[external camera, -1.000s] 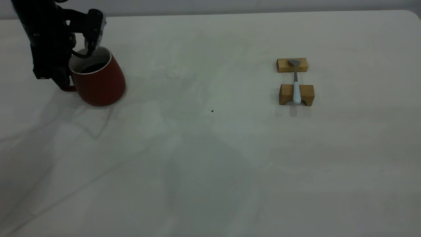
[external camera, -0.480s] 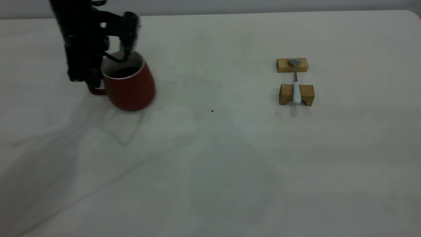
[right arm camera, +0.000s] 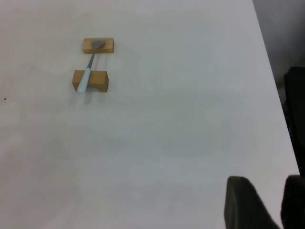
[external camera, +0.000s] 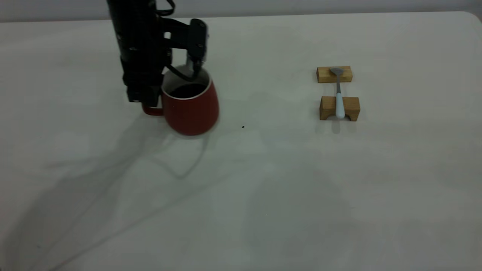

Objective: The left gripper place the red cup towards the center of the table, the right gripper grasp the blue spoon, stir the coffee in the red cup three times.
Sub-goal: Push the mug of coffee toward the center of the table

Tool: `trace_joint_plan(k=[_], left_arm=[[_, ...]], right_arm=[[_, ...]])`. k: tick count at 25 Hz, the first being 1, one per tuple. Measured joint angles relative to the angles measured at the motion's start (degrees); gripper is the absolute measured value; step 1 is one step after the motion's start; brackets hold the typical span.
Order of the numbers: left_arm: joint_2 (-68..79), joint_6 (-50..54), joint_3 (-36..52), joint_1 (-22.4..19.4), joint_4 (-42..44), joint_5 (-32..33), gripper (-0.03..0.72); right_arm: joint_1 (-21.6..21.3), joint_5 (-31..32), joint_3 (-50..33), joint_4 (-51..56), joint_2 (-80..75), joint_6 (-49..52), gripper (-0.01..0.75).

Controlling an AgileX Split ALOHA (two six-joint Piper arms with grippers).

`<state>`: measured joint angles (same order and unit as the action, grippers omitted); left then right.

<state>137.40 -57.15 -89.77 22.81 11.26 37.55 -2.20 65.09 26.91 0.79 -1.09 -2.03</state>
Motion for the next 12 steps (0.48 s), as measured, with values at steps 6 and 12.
trace_joint_plan(k=[6,12], left_arm=[[0.4,2.1,0.0,2.6,0.1,-2.2,0.208],[0.4,2.2,0.0,3.0,0.0,-2.2,0.211]], right_arm=[[0.0,0.0,0.0,0.0,0.0,0.0,0.237],[0.0,0.0,0.0,0.0,0.0,0.0,0.237]])
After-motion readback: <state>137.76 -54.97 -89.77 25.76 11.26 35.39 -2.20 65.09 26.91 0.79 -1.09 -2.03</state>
